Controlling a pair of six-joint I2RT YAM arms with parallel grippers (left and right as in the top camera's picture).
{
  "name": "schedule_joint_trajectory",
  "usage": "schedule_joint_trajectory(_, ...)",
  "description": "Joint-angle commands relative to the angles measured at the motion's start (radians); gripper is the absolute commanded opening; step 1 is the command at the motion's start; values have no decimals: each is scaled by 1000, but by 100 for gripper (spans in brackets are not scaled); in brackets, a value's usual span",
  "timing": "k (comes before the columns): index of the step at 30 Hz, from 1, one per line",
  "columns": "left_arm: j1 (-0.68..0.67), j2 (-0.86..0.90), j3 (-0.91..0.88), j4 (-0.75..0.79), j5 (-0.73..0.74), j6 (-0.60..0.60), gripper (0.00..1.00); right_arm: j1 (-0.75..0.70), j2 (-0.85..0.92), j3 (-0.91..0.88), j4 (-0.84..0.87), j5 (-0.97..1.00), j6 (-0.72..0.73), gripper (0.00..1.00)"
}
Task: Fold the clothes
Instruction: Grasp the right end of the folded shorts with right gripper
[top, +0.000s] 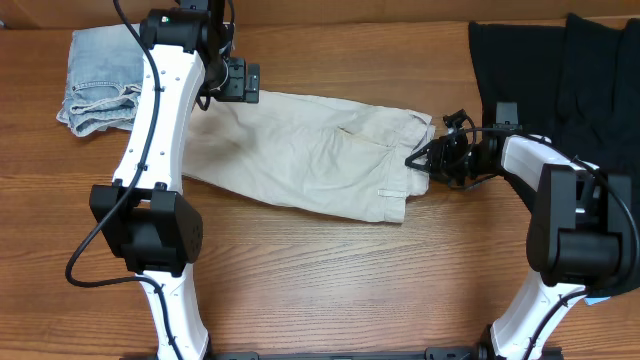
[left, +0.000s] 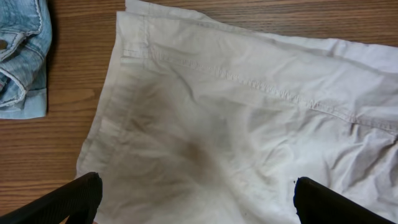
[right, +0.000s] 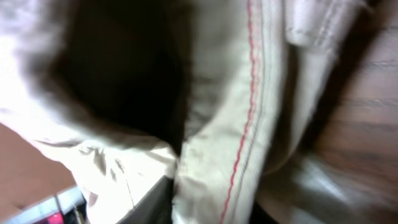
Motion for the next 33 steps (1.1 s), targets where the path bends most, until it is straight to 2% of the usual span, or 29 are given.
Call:
schedule_joint_trajectory(1,-3,-3,-12,3,13,18,100,0,2,5,18,-90,0,6)
schedule_joint_trajectory(2,-3,-3,-12,1,13,18,100,-8,0,13,9,-92,0,4)
schedule_joint_trajectory(10,-2,-3,-12,-33,25,21,100,-171,-148,66,-161,-40,-10,4)
schedule_joint_trajectory(15,-2,-3,-12,-61,151,97,98,-254,-223,154,-347,102,-91,4)
schedule_joint_trajectory(18,-2,-3,-17,-74,221,137,94,-257,-225,245,-464,218,-136,4)
schedule_joint_trajectory(22,-2,16,-40,-48,230,149,64,-256,-225,284,-483,252,-130,4)
schedule_joint_trajectory(23,-2,25,-51,-37,230,149,58,-256,-225,284,-484,253,-124,9)
schedule_joint_trajectory(24,-2,46,-91,10,235,149,46,-256,-225,281,-493,254,-117,13)
schedule_joint_trajectory(25,-2,55,-110,32,246,149,38,-256,-225,281,-499,253,-117,13)
schedule_joint_trajectory(29,-4,131,-180,158,383,203,4,-256,-225,281,-521,257,-117,13)
schedule_joint_trajectory(33,-7,217,-180,230,483,254,4,-256,-225,280,-534,257,-117,13)
